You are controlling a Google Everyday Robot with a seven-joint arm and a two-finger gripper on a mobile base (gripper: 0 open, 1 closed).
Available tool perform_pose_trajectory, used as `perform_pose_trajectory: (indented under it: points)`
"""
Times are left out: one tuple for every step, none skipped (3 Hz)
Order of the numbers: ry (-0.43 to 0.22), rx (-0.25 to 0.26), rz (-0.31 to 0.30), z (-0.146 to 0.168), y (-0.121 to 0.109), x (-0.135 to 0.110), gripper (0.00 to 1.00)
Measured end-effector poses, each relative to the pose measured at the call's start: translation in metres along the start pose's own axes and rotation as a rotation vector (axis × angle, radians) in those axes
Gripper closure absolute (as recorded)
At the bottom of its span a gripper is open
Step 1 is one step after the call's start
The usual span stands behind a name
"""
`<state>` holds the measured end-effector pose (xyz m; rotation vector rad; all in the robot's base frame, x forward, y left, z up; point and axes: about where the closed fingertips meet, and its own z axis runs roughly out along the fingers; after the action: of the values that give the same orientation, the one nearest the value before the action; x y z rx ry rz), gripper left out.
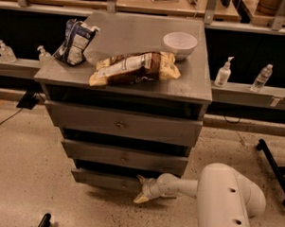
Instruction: Open bottom drawer
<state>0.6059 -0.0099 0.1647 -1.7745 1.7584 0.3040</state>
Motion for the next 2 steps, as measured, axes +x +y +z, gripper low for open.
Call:
perform_pose_trajectory:
  points:
    - [0.0,0.0,0.0,0.0,0.0,0.0,0.33]
    - [0.0,0.0,0.0,-0.0001,0.0,-0.0001,0.33]
